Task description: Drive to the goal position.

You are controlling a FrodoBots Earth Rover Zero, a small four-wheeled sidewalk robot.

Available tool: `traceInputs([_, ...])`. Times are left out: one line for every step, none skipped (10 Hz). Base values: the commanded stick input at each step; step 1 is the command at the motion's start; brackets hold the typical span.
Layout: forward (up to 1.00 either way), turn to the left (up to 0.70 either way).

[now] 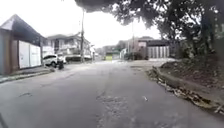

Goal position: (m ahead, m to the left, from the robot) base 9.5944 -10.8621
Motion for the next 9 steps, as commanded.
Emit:
traceInputs([0.85, 0.00])
traceInputs([0.85, 0.00])
traceInputs([0.85, 0.00])
traceInputs([0.85, 0.00])
traceInputs([0.85, 0.00])
traceInputs([0.85, 0.00])
traceInputs([0.85, 0.00])
traceInputs([0.85, 0.00])
traceInputs([0.85, 0.00])
